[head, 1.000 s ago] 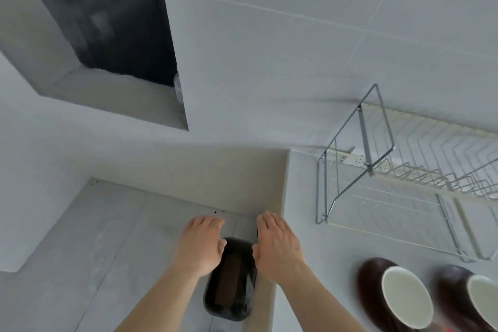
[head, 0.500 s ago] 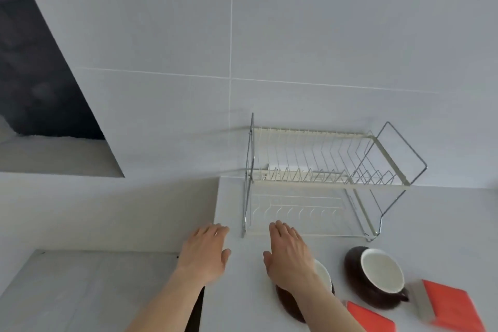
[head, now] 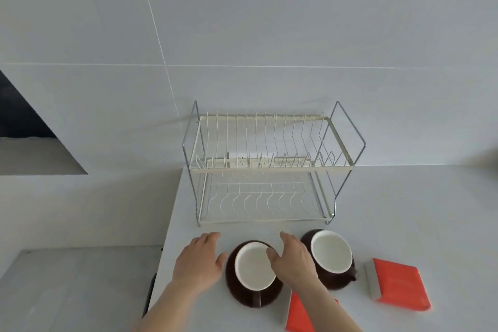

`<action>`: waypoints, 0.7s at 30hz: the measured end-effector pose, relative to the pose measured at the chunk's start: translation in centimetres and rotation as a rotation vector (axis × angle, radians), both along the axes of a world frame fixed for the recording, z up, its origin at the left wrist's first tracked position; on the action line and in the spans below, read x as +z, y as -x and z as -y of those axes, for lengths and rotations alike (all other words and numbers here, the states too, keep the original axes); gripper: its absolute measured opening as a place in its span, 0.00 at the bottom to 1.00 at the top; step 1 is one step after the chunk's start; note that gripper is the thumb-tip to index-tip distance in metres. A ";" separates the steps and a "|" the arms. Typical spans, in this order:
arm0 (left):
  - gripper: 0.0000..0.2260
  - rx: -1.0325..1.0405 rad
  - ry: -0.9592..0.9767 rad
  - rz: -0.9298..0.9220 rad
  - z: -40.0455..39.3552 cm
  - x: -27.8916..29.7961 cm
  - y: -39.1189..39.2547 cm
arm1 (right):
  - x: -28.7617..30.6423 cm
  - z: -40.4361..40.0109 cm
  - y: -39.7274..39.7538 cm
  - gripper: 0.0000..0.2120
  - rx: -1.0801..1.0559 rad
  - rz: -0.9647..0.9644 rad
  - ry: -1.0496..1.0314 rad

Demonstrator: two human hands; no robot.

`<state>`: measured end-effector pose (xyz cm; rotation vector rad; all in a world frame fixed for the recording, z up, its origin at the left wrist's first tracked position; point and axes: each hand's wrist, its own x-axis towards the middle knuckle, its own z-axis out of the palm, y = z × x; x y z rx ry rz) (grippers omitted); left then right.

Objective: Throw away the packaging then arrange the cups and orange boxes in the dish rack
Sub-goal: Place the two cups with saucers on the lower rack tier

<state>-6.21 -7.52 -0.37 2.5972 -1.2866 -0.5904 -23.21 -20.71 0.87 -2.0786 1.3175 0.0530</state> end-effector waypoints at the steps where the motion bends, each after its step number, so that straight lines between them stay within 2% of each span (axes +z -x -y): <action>1: 0.25 0.029 -0.009 -0.031 0.1 -0.3 0.4 | -0.4 0.3 0.3 0.29 -0.030 0.016 -0.044; 5: 0.27 0.161 -0.019 -0.187 0.6 -1.4 1.7 | -1.7 0.9 1.0 0.32 -0.133 0.058 -0.209; 12: 0.30 0.292 -0.047 -0.409 1.6 -3.0 2.1 | -3.5 1.1 0.8 0.33 -0.198 0.001 -0.383; 13: 0.30 0.308 -0.061 -0.444 1.8 -3.2 2.0 | -3.7 1.1 0.8 0.30 -0.204 -0.004 -0.403; 15: 0.31 0.347 -0.106 -0.521 2.1 -3.8 1.9 | -4.2 1.0 0.8 0.14 -0.216 -0.011 -0.419; 16: 0.30 0.367 -0.135 -0.550 2.2 -3.9 1.9 | -4.5 1.1 0.7 0.11 -0.232 -0.007 -0.420; 18: 0.26 0.381 -0.178 -0.586 2.3 -4.2 1.8 | -4.8 1.1 0.7 0.15 -0.240 -0.006 -0.423; 21: 0.17 0.402 -0.147 -0.660 2.0 -4.7 1.6 | -4.8 1.3 0.5 0.12 -0.241 -0.006 -0.417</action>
